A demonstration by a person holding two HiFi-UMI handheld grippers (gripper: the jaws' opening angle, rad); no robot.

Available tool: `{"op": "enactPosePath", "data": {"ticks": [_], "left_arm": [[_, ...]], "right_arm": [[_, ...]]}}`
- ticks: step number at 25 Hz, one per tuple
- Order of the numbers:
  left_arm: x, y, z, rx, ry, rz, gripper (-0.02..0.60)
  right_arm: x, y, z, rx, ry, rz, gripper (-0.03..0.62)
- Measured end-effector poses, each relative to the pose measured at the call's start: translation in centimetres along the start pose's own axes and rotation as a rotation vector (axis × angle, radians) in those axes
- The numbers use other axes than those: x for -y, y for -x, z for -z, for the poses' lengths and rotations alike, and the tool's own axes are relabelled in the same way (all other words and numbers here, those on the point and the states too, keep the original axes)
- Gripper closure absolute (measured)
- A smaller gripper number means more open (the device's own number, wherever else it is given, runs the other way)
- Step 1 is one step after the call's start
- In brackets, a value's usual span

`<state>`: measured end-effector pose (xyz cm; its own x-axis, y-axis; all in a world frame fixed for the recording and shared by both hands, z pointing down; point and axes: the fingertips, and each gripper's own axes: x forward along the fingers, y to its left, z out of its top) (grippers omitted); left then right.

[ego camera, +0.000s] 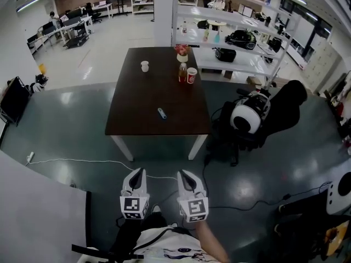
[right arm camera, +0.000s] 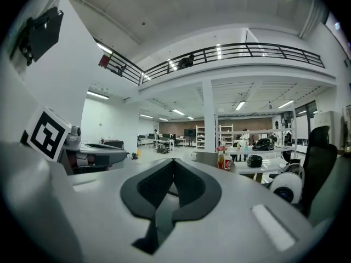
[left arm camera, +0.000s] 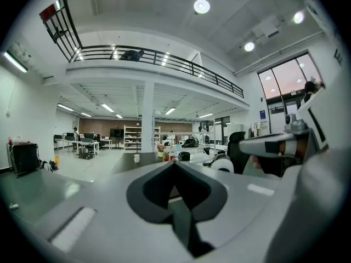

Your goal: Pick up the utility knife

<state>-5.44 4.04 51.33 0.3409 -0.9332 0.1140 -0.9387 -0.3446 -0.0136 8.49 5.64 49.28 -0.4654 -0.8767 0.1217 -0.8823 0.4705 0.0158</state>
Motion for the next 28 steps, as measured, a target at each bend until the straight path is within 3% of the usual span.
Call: {"op": "enactPosePath", "data": {"ticks": [9,18,28], "left_arm": [[-3.6,-4.9,-1.6,0.032,-0.011,0.024,0.584],[-6.6,-7.9,-0.1,-0.051,0.047,0.07,0.584],[-8.0,-12.1,1.1,-0.09,0.06,0.065,0.584]], "right_arm": [[1.9,-4.6,-2.2,0.051,-0.056,0.047,0.592],[2.2,-8.2,-0.8,-0.032,-0.061,0.099,0.592],[4.1,-12.2,0.1,-0.066,-0.063,0.077,0.592]]}}
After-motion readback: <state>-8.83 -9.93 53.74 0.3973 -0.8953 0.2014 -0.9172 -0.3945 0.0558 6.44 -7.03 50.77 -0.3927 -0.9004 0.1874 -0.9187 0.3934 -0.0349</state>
